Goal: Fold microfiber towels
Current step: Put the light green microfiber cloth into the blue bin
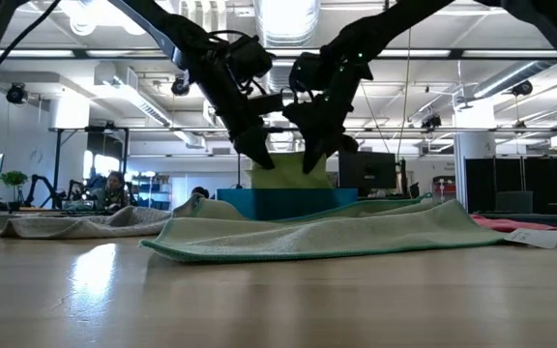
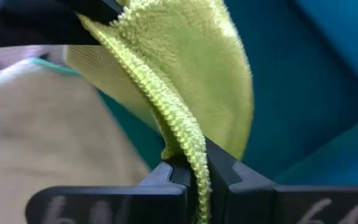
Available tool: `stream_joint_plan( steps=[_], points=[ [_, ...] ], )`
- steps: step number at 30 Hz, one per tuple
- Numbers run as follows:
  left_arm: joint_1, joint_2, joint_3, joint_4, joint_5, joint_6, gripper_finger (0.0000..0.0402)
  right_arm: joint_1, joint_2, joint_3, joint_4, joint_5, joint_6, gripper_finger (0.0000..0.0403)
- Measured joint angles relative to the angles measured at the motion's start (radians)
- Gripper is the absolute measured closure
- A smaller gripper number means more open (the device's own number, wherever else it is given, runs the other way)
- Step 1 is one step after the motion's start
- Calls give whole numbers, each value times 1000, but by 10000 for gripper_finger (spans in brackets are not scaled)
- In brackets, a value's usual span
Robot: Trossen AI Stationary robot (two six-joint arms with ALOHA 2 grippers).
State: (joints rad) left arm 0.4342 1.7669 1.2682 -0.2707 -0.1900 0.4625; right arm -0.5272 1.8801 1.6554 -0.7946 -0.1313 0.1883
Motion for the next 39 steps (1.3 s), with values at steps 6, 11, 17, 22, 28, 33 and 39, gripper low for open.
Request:
stream_joint_plan(
  steps=[6, 11, 17, 22, 28, 33, 39],
  points=[
    [15, 27, 1, 52, -2, 14, 401, -31, 7, -5, 18, 55, -18, 394],
    [33, 63, 1, 101, -7, 20, 401, -43, 45, -8, 51, 96, -56, 394],
    [53, 91, 8, 144, -29, 23, 401, -43, 89, -8, 75, 109, -79, 394],
    [72, 107, 9, 180, -31, 23, 402, -54, 99, -8, 100, 135, -94, 394],
    [85, 117, 8, 193, -29, 40, 390, -66, 98, -8, 107, 140, -103, 394],
    [90, 118, 6, 197, -31, 101, 354, -73, 98, -9, 97, 168, -132, 376],
    [95, 118, 12, 216, -30, 101, 310, -89, 98, -9, 116, 164, -137, 327]
  ],
)
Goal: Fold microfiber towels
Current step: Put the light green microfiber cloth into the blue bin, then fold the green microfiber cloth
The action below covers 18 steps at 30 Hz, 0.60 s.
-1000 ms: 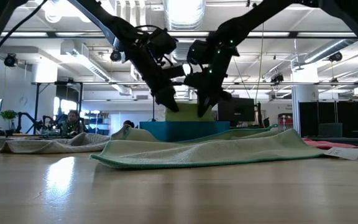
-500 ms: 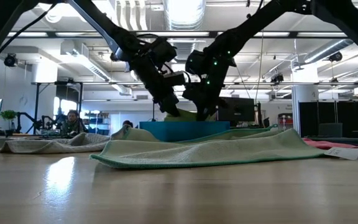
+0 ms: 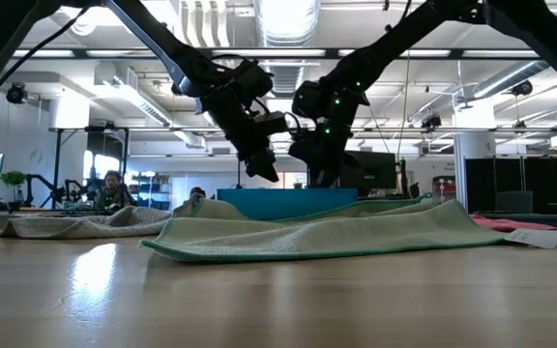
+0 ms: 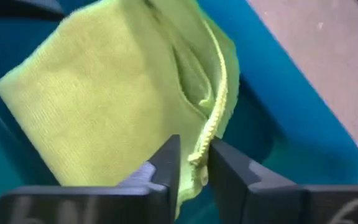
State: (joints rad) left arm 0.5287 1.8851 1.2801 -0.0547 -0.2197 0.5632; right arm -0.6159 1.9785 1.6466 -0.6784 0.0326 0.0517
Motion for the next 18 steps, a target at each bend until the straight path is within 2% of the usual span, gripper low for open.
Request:
stream_joint_plan(
  steps=[6, 10, 13, 18],
  points=[
    [2, -13, 8, -13, -100, -3, 286, -31, -14, 8, -11, -1, -2, 268],
    [2, -49, 28, -103, -114, -19, 284, -52, -42, 37, -62, -7, -45, 245],
    [-1, -86, 35, -188, -90, -112, 283, -59, -80, 53, -107, -11, -70, 237],
    [-9, -152, 29, -286, 31, -272, 283, -56, -152, 54, -171, -28, -72, 234]
  ],
)
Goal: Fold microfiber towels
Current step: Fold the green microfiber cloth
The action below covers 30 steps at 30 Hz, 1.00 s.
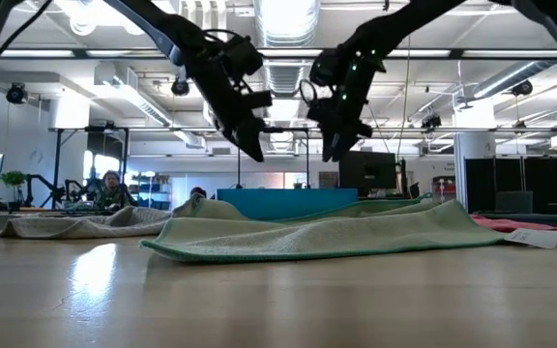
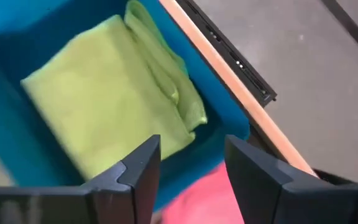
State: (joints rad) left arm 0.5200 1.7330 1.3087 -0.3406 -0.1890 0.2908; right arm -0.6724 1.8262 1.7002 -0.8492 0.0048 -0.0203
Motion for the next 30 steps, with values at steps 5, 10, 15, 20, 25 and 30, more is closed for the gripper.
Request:
stream_joint_plan(
  steps=[5, 10, 15, 20, 25, 30],
  points=[
    [-26, -44, 0, -26, 182, -111, 283, 9, -44, -7, -87, -108, 55, 236],
    [-95, -55, -5, -40, 259, -128, 283, 56, -68, -30, -165, -145, 88, 246],
    [-189, -61, -39, -53, 262, -128, 283, 139, -98, -70, -171, -146, 97, 258],
    [-272, -81, -96, -55, 266, -153, 283, 220, -138, -110, -184, -146, 191, 267],
    [-359, -83, -159, -41, 291, -209, 283, 308, -187, -174, -195, -144, 263, 268],
    [-450, -79, -241, 11, 302, -246, 283, 391, -247, -292, -201, -144, 345, 271]
  ],
)
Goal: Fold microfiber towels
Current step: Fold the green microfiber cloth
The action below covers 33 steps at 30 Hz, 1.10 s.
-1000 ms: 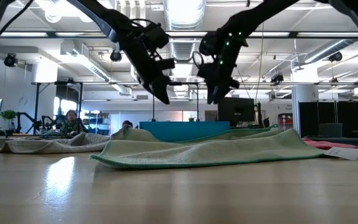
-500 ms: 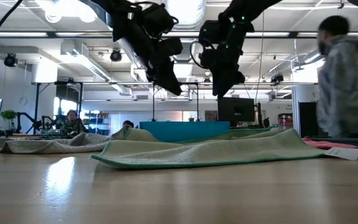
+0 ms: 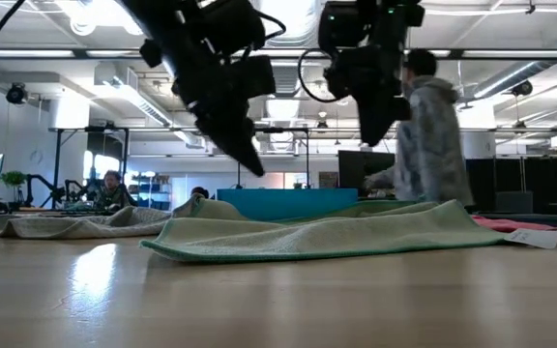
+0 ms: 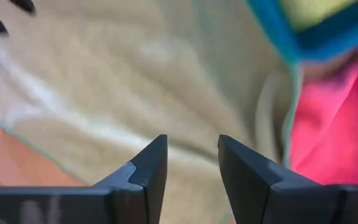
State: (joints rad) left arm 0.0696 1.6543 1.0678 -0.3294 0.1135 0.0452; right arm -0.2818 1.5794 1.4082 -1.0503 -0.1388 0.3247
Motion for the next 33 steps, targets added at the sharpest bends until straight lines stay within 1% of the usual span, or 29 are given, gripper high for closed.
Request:
stream_joint_plan(
  steps=[4, 6, 9, 12, 17, 21, 24, 27, 31, 33],
  points=[
    [-54, -1, -74, 94, 0, -73, 283, 63, -62, -115, 16, 0, 83, 278],
    [-74, -2, -102, 104, -1, -104, 283, 93, -90, -170, 34, 0, 118, 282],
    [-94, -2, -139, 163, -2, -162, 283, 135, -122, -243, 65, 0, 182, 288],
    [-113, -2, -159, 184, -2, -246, 283, 174, -141, -307, 112, 0, 239, 295],
    [-148, 0, -178, 229, -6, -328, 283, 236, -145, -405, 178, 0, 321, 314],
    [-180, 2, -197, 243, -6, -328, 283, 277, -144, -475, 244, 24, 375, 332],
    [-206, 2, -207, 240, -6, -329, 283, 301, -144, -511, 281, 59, 402, 339],
    [-240, 2, -207, 243, 2, -328, 283, 318, -144, -542, 318, 70, 412, 345],
    [-277, 29, -209, 244, 4, -333, 283, 336, -144, -578, 349, 107, 442, 358],
    [-290, 49, -208, 253, 1, -364, 283, 343, -144, -593, 366, 114, 443, 364]
  ],
)
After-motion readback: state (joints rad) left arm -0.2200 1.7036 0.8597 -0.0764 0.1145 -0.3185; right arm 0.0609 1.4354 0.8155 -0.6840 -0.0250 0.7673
